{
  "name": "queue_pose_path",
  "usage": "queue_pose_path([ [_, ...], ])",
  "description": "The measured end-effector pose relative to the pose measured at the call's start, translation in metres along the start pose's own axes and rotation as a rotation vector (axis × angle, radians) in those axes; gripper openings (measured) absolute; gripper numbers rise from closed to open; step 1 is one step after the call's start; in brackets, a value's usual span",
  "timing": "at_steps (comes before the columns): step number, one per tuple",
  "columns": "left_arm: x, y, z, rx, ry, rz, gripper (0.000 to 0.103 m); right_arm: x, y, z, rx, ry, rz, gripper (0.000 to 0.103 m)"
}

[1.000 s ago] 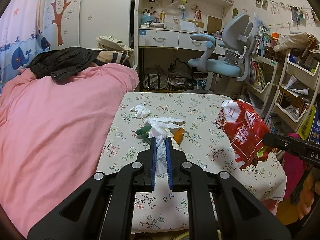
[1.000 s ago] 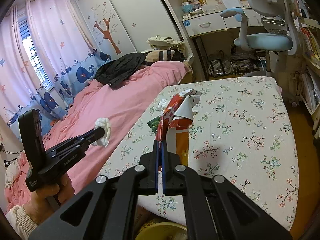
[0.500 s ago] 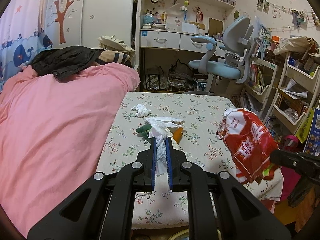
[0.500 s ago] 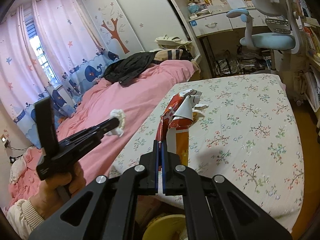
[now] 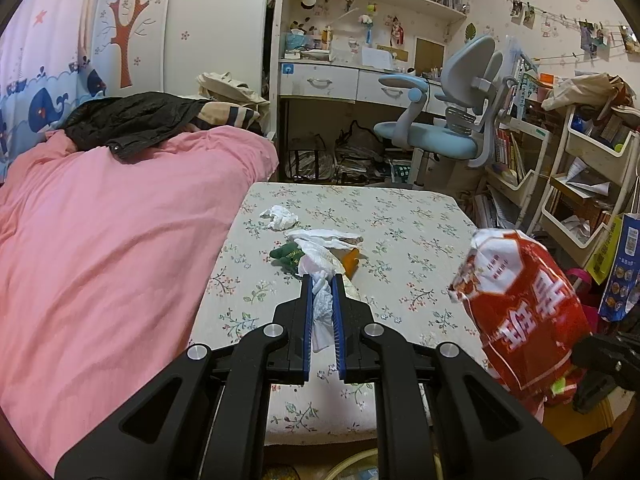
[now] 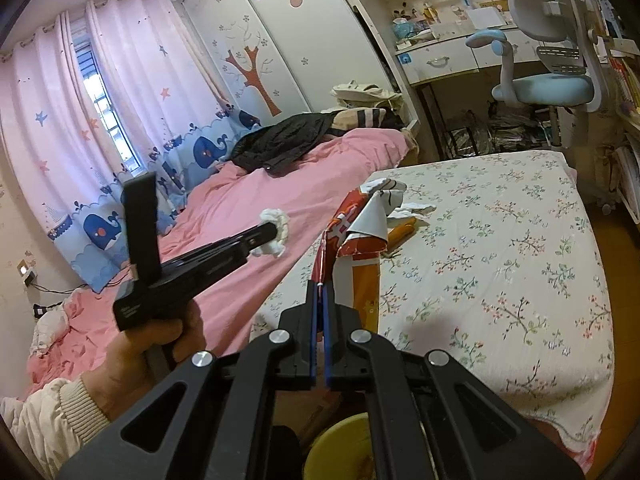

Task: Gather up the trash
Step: 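Carry the red chip bag to the bin and open the right tool while the left holds the tissue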

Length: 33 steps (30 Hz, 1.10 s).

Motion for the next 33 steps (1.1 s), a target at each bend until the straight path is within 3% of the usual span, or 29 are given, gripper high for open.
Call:
queue_pose_path([
  [16, -0.006, 0.008, 0.021, -0.006, 0.006, 0.005, 0.009, 0.025, 0.057, 0.029, 0.103, -0.042, -0.002, 0.003],
  [23, -0.008, 0.009, 0.027, -0.009, 0.007, 0.01, 0.009, 0.036, 0.096, 0.027, 0.226, -0.049, 0.011, 0.003],
  [33, -0.007, 0.009, 0.034, -0.014, 0.009, 0.021, 0.009, 0.028, 0.16, 0.006, 0.474, 0.004, 0.02, 0.003],
])
Point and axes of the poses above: each gripper's, at about its wrist camera, not at the fingertips, and z roughly against the way its jaws point, x to its left, y to its underside, the point moved 8 cm from there along -z, roughly the way its jaws point, and after that the axes turned 11 degrees about -x, right-handed, at the moved point
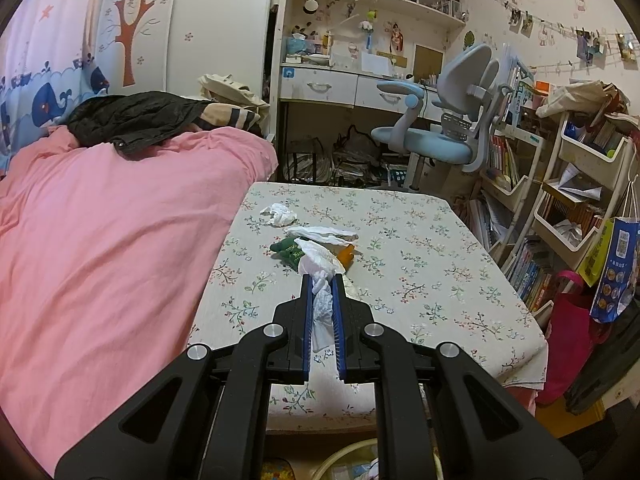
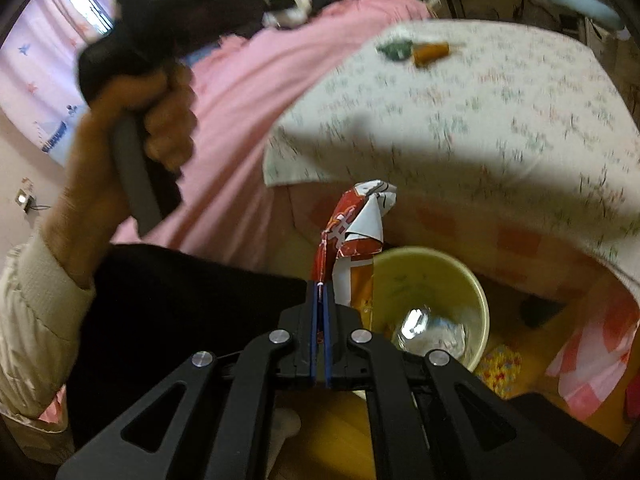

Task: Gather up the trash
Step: 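Carry the red chip bag to the bin and open the right tool while the left holds the tissue, then carry the tissue to the bin and open the left tool while the right returns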

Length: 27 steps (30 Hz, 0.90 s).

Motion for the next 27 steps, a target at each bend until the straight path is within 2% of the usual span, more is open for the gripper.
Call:
queue_pose_path([
  [8, 0.002, -0.004, 0.001, -0.006, 0.005, 0.007, 0.009, -0.02, 0.014, -0.015, 0.07, 0.055, -0.072, 0.013],
  [10, 0.002, -0.004, 0.001, -0.006, 0.006, 0.009, 0.009, -0.022, 0.012, -0.013, 0.057, 0.063, -0.081, 0.017],
  [12, 0.002, -0.005, 0.002, -0.008, 0.007, 0.011, 0.009, -0.023, 0.009, -0.009, 0.035, 0.07, -0.079, 0.028],
  [18, 0.001, -0.006, 0.003, -0.007, 0.01, 0.008, 0.009, -0.022, -0.011, 0.007, -0.08, 0.115, -0.034, 0.037],
  [19, -0.001, -0.006, 0.004, -0.007, 0.013, 0.006, 0.009, -0.021, -0.017, 0.013, -0.117, 0.133, -0.017, 0.04],
  [20, -0.002, -0.006, 0.004, -0.006, 0.014, 0.004, 0.009, -0.021, -0.023, 0.019, -0.16, 0.158, -0.001, 0.05],
  [21, -0.003, -0.005, 0.006, -0.006, 0.017, 0.002, 0.009, -0.023, -0.027, 0.025, -0.191, 0.177, 0.01, 0.055],
  [24, -0.007, -0.002, 0.009, -0.001, 0.023, -0.006, 0.009, -0.028, -0.042, 0.046, -0.303, 0.237, 0.028, 0.058],
  [27, -0.013, 0.003, 0.013, 0.007, 0.031, -0.019, 0.009, -0.035, -0.049, 0.059, -0.36, 0.27, 0.013, 0.059],
])
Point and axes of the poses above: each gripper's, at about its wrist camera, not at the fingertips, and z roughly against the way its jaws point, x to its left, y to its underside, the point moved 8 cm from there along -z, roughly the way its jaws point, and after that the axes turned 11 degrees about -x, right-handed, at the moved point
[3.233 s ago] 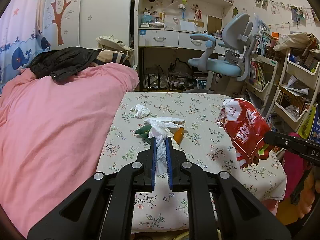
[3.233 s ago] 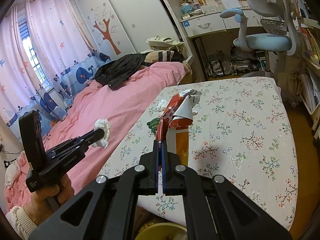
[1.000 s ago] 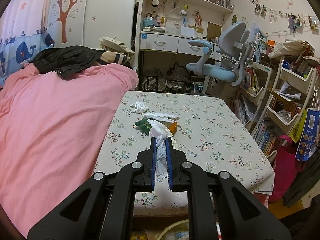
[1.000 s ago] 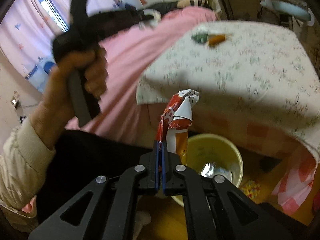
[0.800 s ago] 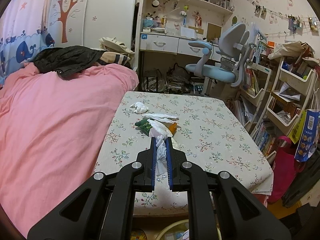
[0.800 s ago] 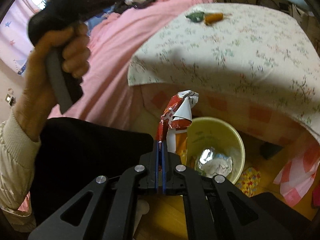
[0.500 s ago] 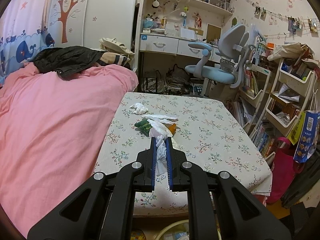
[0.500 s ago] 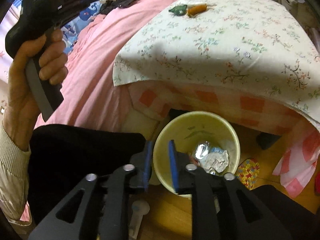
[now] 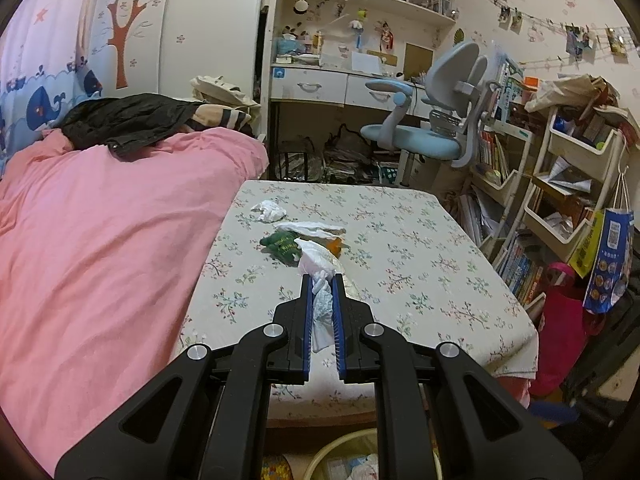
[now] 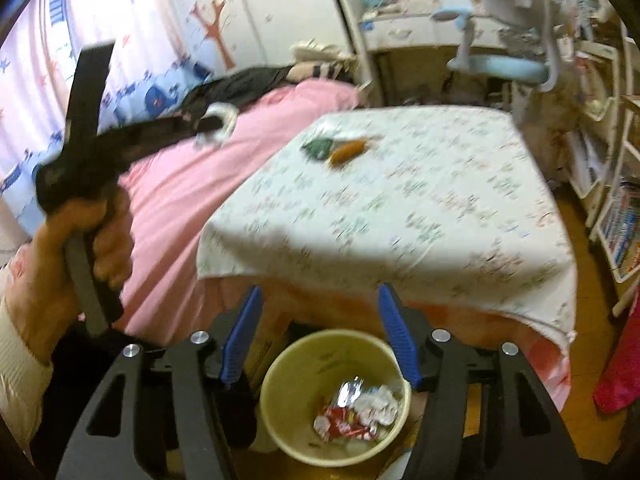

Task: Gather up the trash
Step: 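Carry the tissue to the bin and open the left tool while the right returns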

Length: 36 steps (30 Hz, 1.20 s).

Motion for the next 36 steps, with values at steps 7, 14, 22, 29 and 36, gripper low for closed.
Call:
queue_pose_path([
  [7, -0.019, 0.021, 0.008, 0.038, 0.025, -0.041, 0.009, -0.015, -0.023, 0.019, -0.128, 0.07, -0.027, 0.066],
  [14, -0.053, 0.059, 0.022, 0.11, 0.072, -0.117, 0.009, -0.023, -0.033, 0.029, -0.201, 0.098, -0.049, 0.072],
  [22, -0.086, 0.108, 0.03, 0.225, 0.132, -0.176, 0.009, -0.029, -0.038, 0.035, -0.243, 0.116, -0.071, 0.081],
  [29, -0.096, 0.145, 0.032, 0.354, 0.159, -0.174, 0.009, -0.032, -0.041, 0.039, -0.261, 0.129, -0.082, 0.091],
  [36, -0.101, 0.175, 0.028, 0.494, 0.195, -0.167, 0.018, -0.036, -0.041, 0.041, -0.27, 0.145, -0.091, 0.095],
])
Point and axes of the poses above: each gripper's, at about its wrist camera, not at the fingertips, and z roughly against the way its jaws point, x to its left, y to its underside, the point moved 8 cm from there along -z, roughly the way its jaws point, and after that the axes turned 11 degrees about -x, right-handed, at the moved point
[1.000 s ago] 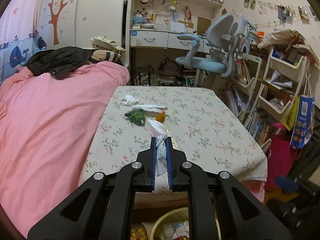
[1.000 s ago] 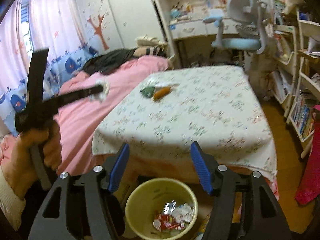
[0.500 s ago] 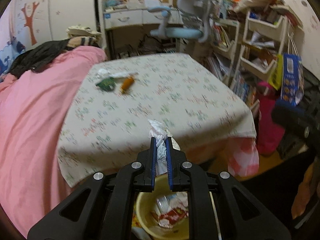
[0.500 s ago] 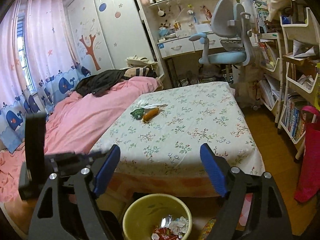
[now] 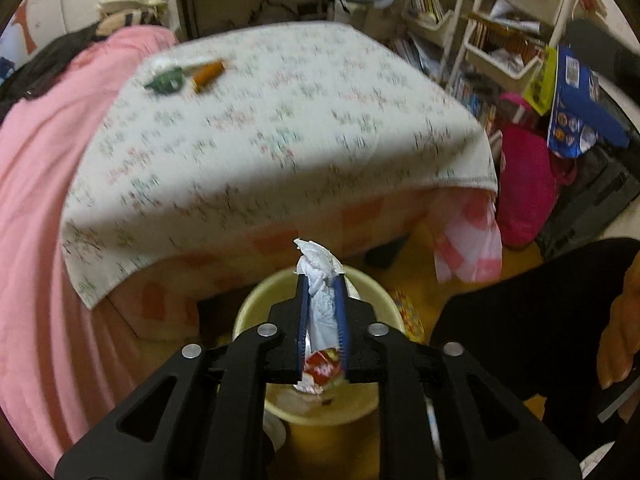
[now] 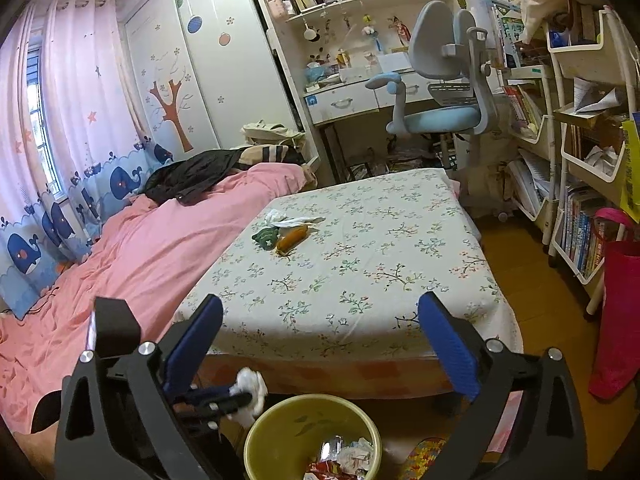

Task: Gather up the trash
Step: 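Carry the tissue to the bin and open the left tool while the right returns, then move both tools back over the table toward the green and orange items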

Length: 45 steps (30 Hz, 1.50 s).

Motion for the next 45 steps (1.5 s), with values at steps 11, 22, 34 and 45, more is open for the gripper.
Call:
queue_pose_path([
  [11, 0.011, -0.006, 0.004, -0.055, -0.115, -0.025, 0.078, -0.003, 0.001, 0.0, -0.001, 0.016, -0.003, 0.095],
  [22, 0.026, -0.017, 0.008, -0.116, -0.213, -0.03, 0.086, -0.003, 0.002, -0.002, 0.008, 0.017, -0.002, 0.095],
  [34, 0.046, -0.032, 0.019, -0.187, -0.255, 0.054, 0.086, -0.003, 0.006, -0.005, 0.019, 0.017, 0.004, 0.095],
  [45, 0.076, -0.054, 0.039, -0.291, -0.339, 0.124, 0.086, 0.002, 0.001, -0.01, 0.008, 0.024, 0.017, 0.095],
])
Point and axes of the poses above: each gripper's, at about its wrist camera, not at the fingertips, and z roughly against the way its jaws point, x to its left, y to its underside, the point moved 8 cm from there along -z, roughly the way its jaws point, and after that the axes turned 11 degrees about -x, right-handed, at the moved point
